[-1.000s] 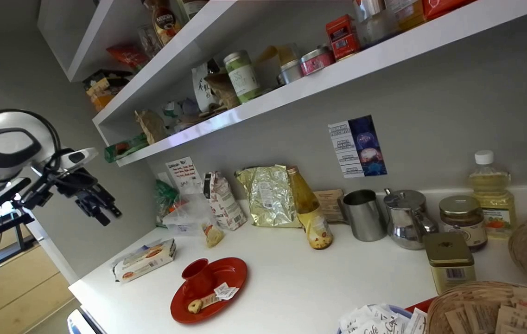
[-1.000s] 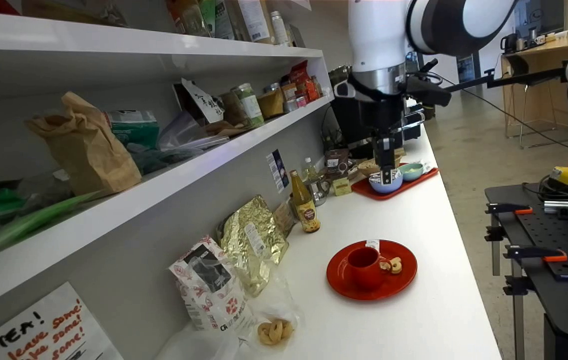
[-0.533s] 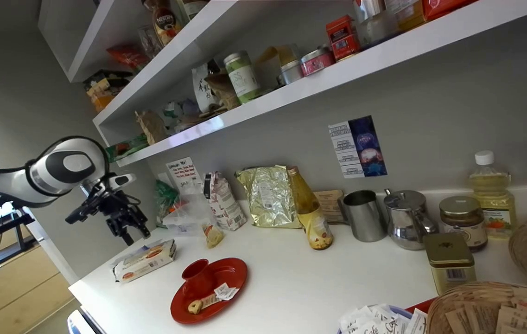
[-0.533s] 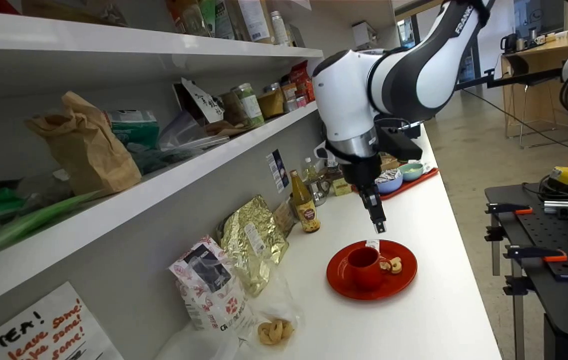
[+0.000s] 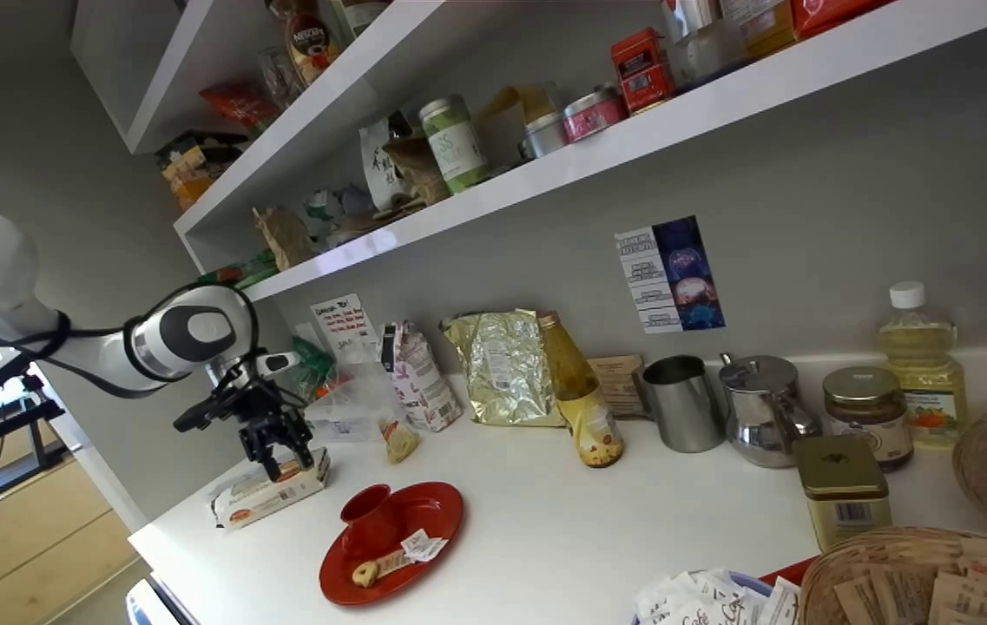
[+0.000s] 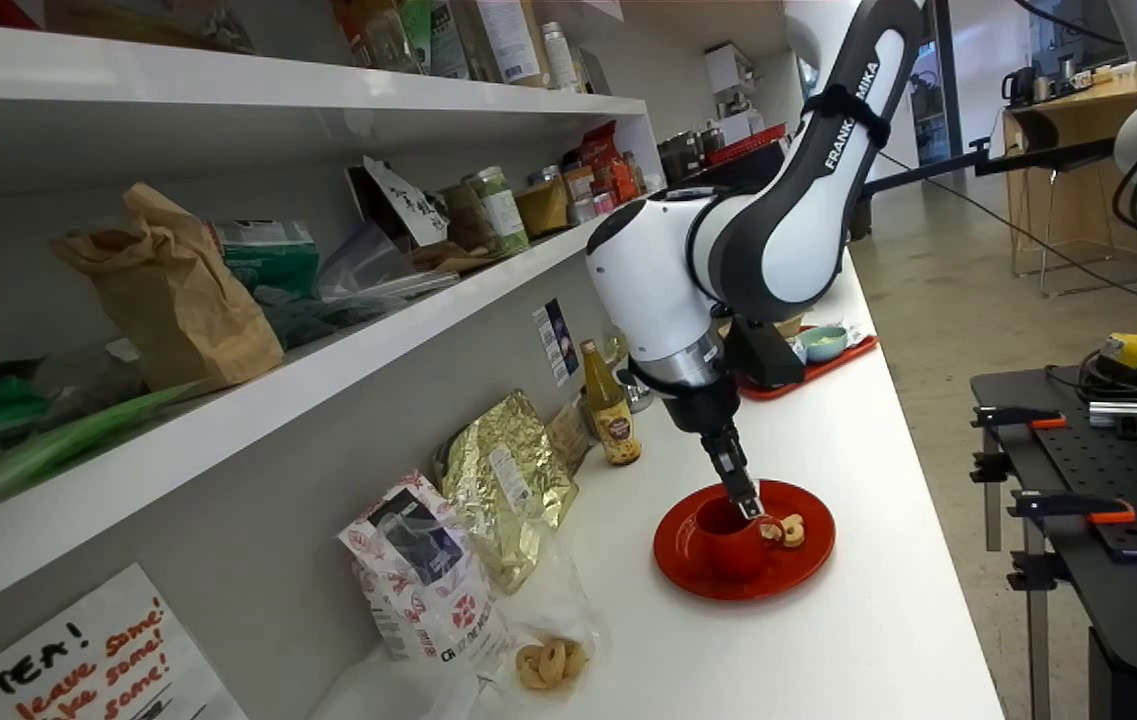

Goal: Put the cup on the countertop

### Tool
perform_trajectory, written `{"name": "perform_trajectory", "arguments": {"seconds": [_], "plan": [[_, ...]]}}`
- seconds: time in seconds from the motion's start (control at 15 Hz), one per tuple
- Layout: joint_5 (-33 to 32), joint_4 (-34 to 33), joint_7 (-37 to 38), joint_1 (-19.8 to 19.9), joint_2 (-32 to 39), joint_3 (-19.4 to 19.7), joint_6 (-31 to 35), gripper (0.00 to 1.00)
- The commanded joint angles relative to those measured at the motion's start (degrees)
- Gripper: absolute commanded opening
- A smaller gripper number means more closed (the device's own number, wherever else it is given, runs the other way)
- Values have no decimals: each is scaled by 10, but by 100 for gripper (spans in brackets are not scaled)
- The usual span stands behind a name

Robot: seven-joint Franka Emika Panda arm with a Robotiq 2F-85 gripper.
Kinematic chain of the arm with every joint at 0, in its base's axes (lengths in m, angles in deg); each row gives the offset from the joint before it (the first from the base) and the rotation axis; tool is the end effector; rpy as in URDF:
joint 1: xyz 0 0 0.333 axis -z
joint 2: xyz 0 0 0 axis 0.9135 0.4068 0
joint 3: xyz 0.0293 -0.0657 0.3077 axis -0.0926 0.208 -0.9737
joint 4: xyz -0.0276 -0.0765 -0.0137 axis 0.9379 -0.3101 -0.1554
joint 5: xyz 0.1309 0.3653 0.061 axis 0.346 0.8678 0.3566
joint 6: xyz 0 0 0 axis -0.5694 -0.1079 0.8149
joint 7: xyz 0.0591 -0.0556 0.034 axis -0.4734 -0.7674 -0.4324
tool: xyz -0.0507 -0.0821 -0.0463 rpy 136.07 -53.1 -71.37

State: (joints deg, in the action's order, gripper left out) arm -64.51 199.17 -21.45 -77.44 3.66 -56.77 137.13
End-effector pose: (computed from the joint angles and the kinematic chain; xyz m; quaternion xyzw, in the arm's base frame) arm 0.5094 0.2296 0.2677 0.9825 0.1573 -0.0618 0.0786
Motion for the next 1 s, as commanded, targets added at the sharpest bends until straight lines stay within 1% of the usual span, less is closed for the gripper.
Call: {"name": "perform_trajectory", "arguments": {"seconds": [0.0, 0.13, 0.33, 0.67, 0.93], "plan": [[-7, -69, 4, -31, 68, 30, -47, 100], [-6, -87, 4, -40, 92, 41, -63, 100], [0, -107, 21, -49, 120, 59, -69, 100], [6, -121, 91, -58, 141, 88, -27, 100], [9, -128, 124, -62, 153, 100, -17, 100]]}}
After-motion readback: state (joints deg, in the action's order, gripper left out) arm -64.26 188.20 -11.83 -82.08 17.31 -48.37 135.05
